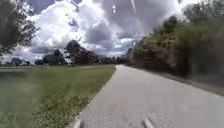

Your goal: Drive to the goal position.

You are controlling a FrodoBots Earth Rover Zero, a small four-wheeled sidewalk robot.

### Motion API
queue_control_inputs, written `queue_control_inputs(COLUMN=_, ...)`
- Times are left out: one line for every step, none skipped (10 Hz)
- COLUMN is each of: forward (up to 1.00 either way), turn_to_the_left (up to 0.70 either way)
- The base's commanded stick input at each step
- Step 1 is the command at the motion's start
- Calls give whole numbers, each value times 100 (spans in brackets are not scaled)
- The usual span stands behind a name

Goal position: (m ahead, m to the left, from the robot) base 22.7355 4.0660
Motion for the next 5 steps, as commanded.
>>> queue_control_inputs(forward=70, turn_to_the_left=-7)
queue_control_inputs(forward=70, turn_to_the_left=-35)
queue_control_inputs(forward=70, turn_to_the_left=-35)
queue_control_inputs(forward=70, turn_to_the_left=-35)
queue_control_inputs(forward=70, turn_to_the_left=-35)
